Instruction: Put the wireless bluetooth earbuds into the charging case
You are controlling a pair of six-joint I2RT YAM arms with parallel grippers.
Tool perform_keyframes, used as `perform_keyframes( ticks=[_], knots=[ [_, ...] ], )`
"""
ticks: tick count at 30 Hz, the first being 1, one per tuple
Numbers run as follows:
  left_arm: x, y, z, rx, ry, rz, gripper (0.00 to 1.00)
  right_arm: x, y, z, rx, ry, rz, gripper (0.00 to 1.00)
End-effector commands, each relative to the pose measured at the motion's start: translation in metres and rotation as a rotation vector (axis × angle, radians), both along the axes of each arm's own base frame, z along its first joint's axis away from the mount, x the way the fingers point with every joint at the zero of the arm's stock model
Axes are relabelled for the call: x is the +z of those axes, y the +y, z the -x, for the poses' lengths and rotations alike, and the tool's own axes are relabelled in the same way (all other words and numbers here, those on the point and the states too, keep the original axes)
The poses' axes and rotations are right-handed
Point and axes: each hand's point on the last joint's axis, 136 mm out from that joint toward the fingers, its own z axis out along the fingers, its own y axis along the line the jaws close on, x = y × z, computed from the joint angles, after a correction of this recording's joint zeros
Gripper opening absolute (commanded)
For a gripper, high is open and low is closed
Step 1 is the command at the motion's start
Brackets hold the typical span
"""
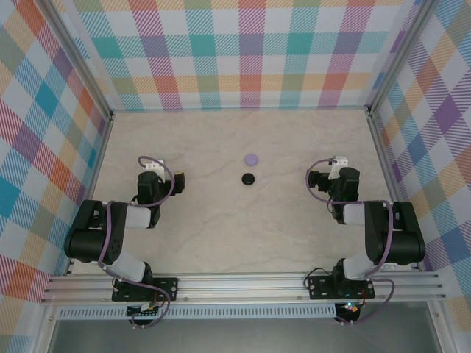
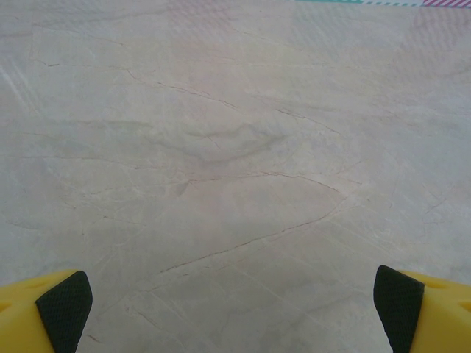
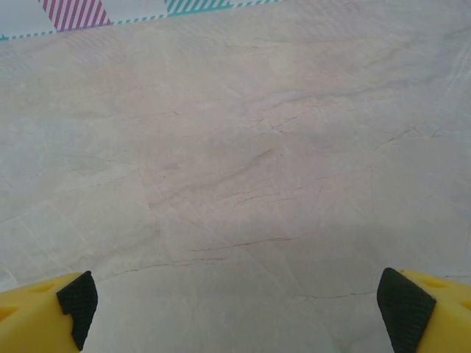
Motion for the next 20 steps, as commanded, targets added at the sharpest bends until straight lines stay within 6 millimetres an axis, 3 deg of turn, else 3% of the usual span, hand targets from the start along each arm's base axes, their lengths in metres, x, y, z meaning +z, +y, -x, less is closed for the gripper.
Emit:
perform_keyframes(
  ticks=[1,20],
  knots=[
    [0.0052,0.0072,-0.0061,0.025,-0.013,-0.003,1.00,0.0125,0.0017,-0.0061,0.018,-0.050,0.007,1.00],
    [0.0048,0.0069,-0.0061,0.024,-0.011,-0.001,1.00,0.0129,0.0103,-0.0070,0.068,-0.044,0.009,1.00]
  ],
)
